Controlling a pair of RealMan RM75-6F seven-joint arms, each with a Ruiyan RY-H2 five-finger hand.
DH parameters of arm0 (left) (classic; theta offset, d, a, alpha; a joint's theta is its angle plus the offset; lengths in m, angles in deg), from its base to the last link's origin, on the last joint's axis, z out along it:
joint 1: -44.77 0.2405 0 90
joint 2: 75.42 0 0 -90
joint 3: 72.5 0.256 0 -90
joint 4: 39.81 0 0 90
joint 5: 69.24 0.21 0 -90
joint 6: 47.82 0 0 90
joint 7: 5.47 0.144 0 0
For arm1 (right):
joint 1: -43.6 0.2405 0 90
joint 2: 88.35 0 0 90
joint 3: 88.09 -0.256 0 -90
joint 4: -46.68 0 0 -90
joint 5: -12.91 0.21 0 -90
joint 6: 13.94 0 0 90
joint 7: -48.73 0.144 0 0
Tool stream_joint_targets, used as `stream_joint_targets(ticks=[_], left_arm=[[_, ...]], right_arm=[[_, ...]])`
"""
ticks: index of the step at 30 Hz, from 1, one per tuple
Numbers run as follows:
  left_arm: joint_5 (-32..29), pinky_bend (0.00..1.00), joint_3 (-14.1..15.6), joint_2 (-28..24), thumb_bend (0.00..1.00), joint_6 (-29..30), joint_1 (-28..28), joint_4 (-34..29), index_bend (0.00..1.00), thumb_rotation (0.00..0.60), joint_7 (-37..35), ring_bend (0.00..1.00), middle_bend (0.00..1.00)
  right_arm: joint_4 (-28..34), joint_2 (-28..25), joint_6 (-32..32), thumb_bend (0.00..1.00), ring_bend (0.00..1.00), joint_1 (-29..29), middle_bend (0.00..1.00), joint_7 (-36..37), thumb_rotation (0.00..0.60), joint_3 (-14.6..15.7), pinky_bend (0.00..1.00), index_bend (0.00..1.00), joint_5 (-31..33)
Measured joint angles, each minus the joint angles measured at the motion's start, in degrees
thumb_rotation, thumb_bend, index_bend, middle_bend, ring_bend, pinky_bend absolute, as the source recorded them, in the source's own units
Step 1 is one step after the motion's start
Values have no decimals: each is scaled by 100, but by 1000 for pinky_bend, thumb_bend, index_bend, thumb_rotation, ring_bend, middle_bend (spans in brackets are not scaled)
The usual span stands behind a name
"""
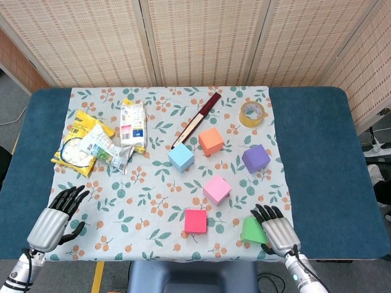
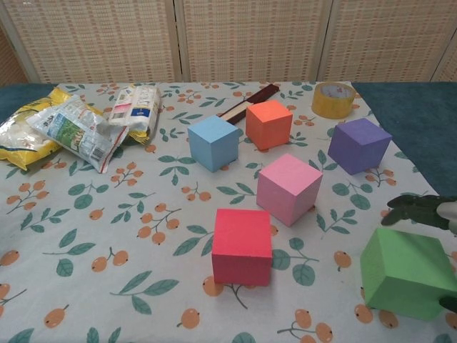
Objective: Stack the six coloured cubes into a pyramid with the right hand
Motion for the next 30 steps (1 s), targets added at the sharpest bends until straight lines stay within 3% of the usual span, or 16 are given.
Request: stream_joint_targets(ticks=[5,13,19,24,30], left_arm=[[1,117,-9,-16,406,14,0,0,0,600,-35,0,2],[3,117,2,-30,406,1,5,-10,0,600,-21,0,2],[-30,117,-9,-66,406,0,13,-36,0,600,-35,0,2],[-54,117,-14,-43,406,-41,9,-41,0,600,23,0,3],[-170,117,-53,20,406,-157,-10,-8,0,600,143,0,2]], right_arm=[[36,29,197,175,94,73,169,-64,600,30,192,469,152],[199,-71,312,175,161,118,226,198,600,88,239,550,32],[520,-580,412,175,196,123,270,520,600,142,267,600,-422],[453,-896,579,175,224,309,278,293,600,-114,289,630,-524],[-366,-723,566,177,234,832,278,-157,600,-697,304,647,-144]])
